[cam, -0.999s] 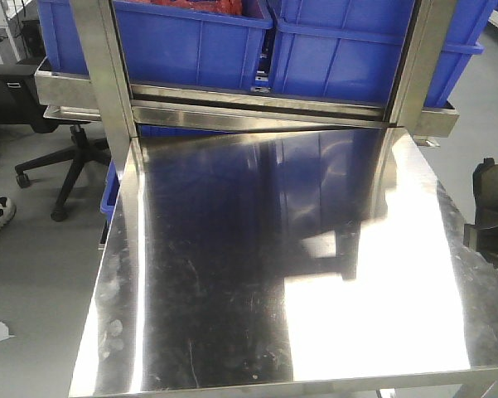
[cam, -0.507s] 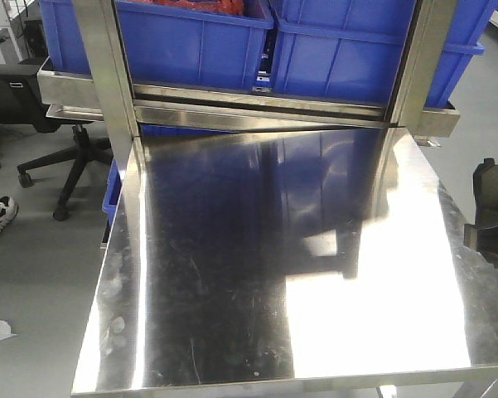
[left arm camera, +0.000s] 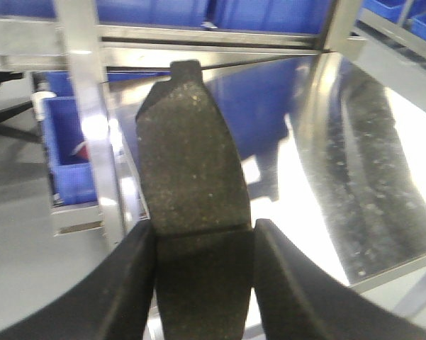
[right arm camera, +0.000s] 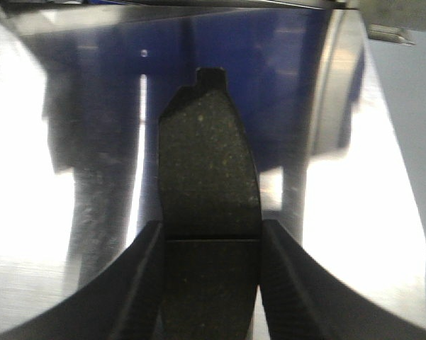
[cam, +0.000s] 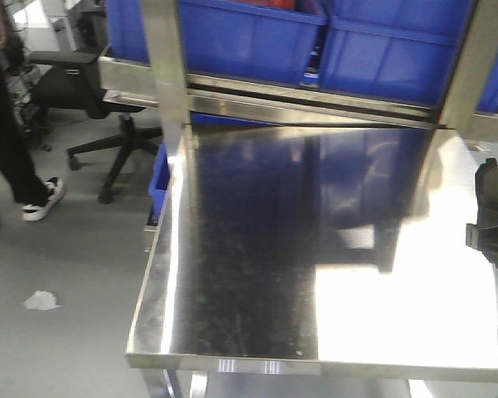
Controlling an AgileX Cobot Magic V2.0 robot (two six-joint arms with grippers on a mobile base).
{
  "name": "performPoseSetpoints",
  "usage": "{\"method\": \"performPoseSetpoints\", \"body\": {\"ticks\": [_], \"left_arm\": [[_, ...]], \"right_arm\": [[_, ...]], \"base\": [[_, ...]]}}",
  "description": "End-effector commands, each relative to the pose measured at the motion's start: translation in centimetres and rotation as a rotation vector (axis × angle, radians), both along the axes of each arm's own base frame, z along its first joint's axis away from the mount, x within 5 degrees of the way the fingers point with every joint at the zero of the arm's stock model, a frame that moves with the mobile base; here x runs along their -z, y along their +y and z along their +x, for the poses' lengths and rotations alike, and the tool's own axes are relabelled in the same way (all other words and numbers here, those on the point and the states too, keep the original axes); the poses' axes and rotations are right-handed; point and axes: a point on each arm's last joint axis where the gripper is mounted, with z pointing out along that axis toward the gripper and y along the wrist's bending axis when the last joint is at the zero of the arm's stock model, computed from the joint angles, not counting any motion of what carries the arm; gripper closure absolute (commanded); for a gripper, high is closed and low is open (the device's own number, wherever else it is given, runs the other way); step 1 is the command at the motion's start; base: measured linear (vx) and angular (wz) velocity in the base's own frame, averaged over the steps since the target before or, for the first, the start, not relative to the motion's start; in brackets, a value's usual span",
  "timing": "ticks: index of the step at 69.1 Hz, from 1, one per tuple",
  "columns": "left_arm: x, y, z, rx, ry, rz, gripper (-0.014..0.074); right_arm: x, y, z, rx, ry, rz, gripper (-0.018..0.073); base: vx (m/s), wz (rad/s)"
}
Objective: Move and align brake pads A on conveyor
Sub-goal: 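Back the base away from the table and turn toward the aisle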
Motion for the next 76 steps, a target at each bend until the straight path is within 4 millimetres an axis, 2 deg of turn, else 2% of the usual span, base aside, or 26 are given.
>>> {"method": "performPoseSetpoints", "body": {"ticks": [1, 76], "left_arm": [[-1.57, -0.17, 0.14, 0.012, -0.099, -0.053, 0.0419], [-1.57, -0.17, 0.14, 0.012, -0.099, -0.053, 0.0419]], "right_arm": [[-2.02, -0.07, 0.25, 0.004, -0.133, -0.005, 0.0473], [-2.02, -0.07, 0.25, 0.004, -0.133, -0.005, 0.0473]], "base": [[-0.04, 0.38], [0.0, 0.6]]}}
